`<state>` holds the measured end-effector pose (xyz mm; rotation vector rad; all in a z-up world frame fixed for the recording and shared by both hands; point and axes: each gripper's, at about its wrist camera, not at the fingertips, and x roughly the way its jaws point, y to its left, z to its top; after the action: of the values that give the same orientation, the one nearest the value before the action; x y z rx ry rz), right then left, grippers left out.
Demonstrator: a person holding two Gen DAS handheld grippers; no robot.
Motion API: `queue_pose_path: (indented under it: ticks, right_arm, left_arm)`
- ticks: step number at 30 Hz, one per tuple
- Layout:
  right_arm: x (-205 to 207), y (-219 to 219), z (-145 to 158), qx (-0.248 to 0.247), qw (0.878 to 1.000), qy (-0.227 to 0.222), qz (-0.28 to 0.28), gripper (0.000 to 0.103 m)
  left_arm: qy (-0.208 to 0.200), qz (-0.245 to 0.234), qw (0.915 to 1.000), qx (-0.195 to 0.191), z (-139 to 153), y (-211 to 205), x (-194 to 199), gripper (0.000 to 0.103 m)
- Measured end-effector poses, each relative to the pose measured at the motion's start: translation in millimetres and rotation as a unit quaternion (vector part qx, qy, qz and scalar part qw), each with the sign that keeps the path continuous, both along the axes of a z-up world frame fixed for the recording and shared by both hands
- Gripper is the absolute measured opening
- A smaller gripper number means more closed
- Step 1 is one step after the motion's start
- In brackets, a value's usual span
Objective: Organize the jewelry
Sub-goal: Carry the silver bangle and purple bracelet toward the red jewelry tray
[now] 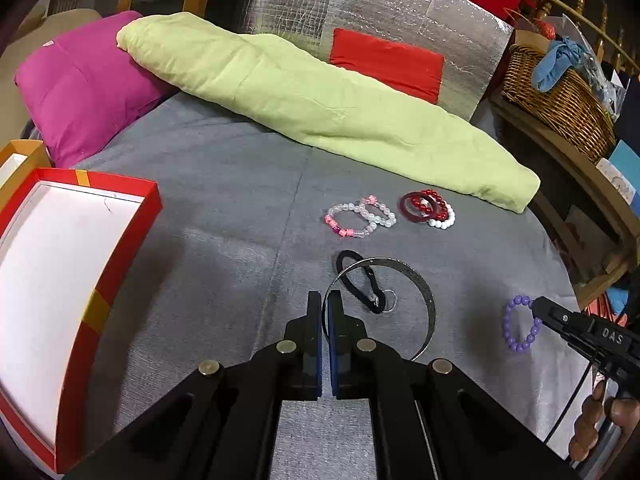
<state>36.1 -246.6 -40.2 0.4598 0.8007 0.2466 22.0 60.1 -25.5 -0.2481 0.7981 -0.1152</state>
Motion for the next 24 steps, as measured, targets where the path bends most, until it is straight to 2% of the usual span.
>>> queue_pose_path:
  ticks: [2, 9, 24]
  right_arm:
    - [-6.8, 3.8, 0.6, -0.002, 1.0, 0.001, 0.0, 0.011]
    - [-18.5, 33.4, -1.9, -0.031, 0.999, 0.015, 0.021, 0.011]
    - [-32.2, 85.2, 29.2, -0.074, 0.996, 0.002, 0.055, 0.011]
  left_arm:
    - [0.003, -0.003, 1.0, -0.007, -0.1, 0.3, -1.3, 0.003]
    - [-0.003, 0.001, 0.9999, 0.01, 7.4, 1.4, -10.6, 0.003]
    - [-0.009, 0.03, 0.9995, 0.012, 25.3, 33.4, -27.8, 0.003]
